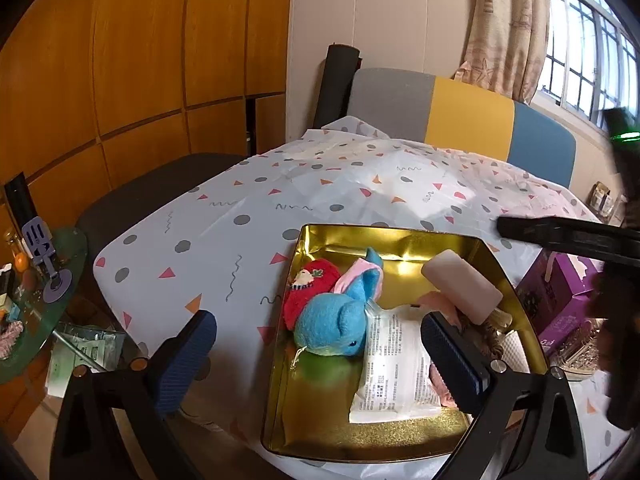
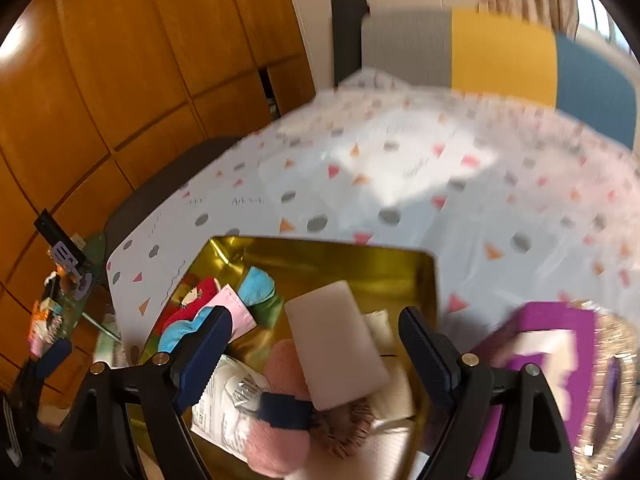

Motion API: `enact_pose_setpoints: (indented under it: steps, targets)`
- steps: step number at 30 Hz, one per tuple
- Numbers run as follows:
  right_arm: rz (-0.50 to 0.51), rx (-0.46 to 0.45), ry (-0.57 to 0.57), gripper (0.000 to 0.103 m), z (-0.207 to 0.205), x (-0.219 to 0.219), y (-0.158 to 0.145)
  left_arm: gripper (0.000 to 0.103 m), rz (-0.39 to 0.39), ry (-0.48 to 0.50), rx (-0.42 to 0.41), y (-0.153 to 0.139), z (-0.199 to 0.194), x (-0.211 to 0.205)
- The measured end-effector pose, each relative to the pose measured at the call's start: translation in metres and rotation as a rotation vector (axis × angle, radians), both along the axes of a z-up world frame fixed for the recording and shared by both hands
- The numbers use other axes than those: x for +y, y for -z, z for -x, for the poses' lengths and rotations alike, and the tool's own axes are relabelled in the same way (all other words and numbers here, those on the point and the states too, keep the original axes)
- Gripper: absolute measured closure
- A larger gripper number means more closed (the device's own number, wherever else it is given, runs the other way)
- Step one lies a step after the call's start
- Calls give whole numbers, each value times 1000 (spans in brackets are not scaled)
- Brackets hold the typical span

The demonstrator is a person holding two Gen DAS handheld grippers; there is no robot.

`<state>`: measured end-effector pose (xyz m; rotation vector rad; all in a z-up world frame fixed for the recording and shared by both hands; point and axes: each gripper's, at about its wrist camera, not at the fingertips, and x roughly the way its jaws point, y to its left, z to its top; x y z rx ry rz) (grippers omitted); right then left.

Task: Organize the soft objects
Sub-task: 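Carry the white sponge into the gold tray and open the right gripper, then grasp the blue Tempo tissue pack with the right gripper while the left gripper grasps the white gloves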

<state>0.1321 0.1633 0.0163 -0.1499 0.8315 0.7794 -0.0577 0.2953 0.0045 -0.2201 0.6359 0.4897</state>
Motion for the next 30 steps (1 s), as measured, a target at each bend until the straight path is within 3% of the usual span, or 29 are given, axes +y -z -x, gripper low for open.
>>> enact_pose_setpoints:
  steps: [4, 8, 19, 30]
  targets:
    - [-36, -191, 14, 16, 38, -33, -31, 0, 13, 51, 12, 0, -3, -13]
    - [-52, -272, 60, 16, 59, -73, -45, 0, -6, 99, 41, 0, -9, -31]
    - [-29, -206, 309, 16, 56, -208, -33, 0, -37, 237, 66, -3, -24, -74]
    - [-29, -111, 643, 16, 33, -336, -11, 0, -50, 399, 68, -17, -40, -123]
